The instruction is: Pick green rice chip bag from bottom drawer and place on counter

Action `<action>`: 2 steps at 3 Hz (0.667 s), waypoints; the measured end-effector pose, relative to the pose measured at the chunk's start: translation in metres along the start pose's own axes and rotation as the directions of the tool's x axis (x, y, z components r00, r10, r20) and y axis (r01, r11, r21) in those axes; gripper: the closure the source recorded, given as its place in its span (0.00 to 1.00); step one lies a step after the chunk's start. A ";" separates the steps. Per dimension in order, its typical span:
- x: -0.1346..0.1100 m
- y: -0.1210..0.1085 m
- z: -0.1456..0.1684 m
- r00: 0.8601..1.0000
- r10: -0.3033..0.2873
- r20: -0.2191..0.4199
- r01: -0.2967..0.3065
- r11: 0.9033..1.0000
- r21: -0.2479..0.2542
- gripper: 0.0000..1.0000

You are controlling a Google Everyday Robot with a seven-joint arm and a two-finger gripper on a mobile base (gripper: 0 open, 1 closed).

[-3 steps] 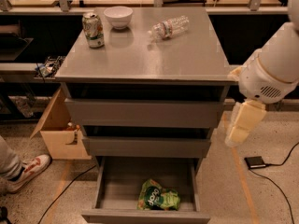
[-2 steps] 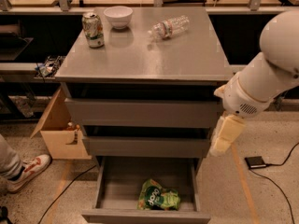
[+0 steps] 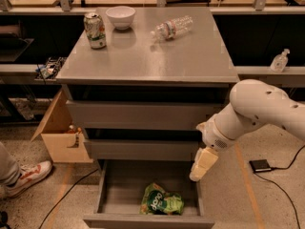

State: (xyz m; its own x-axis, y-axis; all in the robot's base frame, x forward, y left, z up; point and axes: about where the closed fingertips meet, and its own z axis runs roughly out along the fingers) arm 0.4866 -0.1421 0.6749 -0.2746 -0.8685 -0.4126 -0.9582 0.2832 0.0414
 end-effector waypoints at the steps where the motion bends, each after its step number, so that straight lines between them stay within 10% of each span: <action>1: 0.004 0.002 0.009 1.000 -0.002 0.003 0.002 1.000 -0.005 0.00; 2: 0.021 0.005 0.047 1.000 0.015 0.023 -0.014 0.999 -0.029 0.00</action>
Offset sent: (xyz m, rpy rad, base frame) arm -0.0135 0.0048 -0.1345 0.0872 0.0651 -0.0181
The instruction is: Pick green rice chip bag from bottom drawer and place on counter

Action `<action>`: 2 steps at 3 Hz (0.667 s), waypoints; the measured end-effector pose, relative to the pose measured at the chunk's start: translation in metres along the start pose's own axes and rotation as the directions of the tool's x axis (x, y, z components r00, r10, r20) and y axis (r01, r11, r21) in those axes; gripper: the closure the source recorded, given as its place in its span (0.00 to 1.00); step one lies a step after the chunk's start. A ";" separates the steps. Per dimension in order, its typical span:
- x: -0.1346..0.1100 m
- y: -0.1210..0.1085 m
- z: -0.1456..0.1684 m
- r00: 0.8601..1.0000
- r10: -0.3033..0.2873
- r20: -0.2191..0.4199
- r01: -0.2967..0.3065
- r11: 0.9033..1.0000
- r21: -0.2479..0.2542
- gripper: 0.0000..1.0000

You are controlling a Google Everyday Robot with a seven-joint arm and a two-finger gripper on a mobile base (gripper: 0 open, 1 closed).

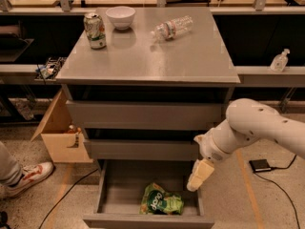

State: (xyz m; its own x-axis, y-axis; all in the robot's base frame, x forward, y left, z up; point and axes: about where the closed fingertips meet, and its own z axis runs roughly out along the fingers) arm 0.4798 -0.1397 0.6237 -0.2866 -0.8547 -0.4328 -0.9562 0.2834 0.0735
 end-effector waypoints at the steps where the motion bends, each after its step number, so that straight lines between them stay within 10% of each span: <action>1: 0.023 0.004 0.064 1.000 0.027 0.003 -0.027 0.999 -0.035 0.00; 2: 0.039 0.005 0.125 0.998 0.056 -0.001 -0.056 0.997 -0.058 0.00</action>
Offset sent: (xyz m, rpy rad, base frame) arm -0.0057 0.0386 -0.2070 0.0296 0.1048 -0.0560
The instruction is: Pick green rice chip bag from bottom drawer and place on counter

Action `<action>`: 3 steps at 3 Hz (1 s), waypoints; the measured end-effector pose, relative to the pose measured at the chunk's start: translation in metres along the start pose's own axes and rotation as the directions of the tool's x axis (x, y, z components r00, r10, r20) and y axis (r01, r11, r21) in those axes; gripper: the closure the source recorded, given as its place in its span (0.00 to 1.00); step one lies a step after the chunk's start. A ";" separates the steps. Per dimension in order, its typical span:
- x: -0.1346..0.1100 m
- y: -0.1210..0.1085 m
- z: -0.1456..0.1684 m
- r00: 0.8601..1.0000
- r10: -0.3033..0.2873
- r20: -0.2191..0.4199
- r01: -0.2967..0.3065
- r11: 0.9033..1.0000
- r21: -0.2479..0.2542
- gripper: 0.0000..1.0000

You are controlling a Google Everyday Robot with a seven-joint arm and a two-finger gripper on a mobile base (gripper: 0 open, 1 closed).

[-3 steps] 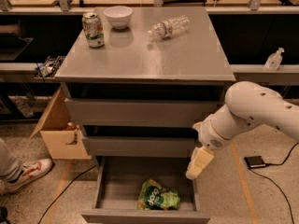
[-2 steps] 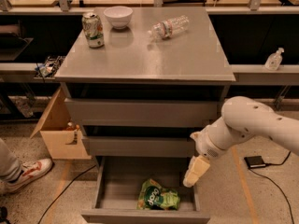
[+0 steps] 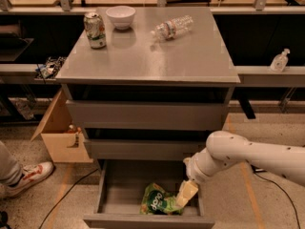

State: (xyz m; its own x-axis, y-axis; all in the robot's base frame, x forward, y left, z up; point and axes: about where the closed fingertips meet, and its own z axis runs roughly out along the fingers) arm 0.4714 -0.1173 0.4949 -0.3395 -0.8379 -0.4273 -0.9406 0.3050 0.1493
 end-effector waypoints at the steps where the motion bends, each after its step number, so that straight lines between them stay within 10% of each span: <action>1: 0.015 -0.007 0.081 0.998 0.061 0.031 -0.060 0.998 -0.036 0.00; 3: 0.015 -0.037 0.122 0.997 0.073 0.030 -0.072 0.996 -0.045 0.00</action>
Offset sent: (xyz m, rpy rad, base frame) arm 0.0051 0.0160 -0.0590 0.0286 0.0277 -0.0356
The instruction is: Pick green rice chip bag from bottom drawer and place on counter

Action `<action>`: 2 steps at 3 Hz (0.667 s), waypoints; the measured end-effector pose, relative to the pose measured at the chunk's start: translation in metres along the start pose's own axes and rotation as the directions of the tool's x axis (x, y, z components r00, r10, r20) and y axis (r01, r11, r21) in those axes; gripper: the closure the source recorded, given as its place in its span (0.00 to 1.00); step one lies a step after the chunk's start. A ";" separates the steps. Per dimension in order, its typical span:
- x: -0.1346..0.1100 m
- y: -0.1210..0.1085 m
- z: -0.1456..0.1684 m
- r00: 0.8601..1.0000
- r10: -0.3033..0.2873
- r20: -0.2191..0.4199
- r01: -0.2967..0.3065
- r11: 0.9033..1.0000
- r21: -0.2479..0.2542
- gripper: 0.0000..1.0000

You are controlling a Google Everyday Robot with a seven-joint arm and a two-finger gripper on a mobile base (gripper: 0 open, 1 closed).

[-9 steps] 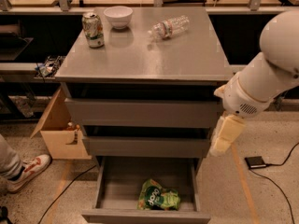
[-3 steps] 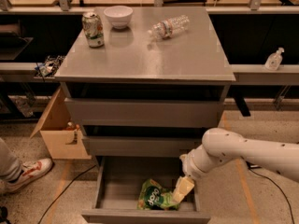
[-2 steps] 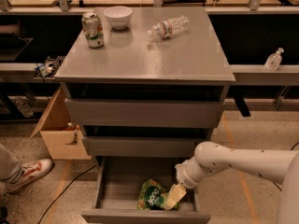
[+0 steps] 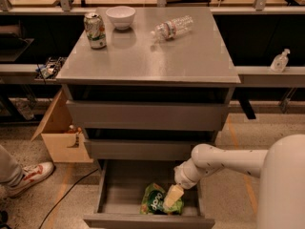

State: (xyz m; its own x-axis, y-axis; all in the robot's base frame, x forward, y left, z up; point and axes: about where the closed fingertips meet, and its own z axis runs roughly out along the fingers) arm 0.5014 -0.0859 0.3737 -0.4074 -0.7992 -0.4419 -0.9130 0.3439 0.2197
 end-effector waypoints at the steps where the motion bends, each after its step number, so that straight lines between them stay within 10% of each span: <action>1: 0.013 -0.031 0.037 0.999 0.028 -0.025 -0.028 1.000 -0.002 0.00; 2: 0.029 -0.053 0.075 0.998 0.042 -0.039 -0.042 0.999 0.007 0.00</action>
Offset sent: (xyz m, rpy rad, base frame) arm 0.0538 -0.0100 -0.1470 -0.0618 0.0309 -0.0539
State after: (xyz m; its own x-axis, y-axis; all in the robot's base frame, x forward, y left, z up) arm 0.5363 -0.0908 0.2843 -0.4445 -0.8027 -0.3975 -0.8951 0.3807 0.2321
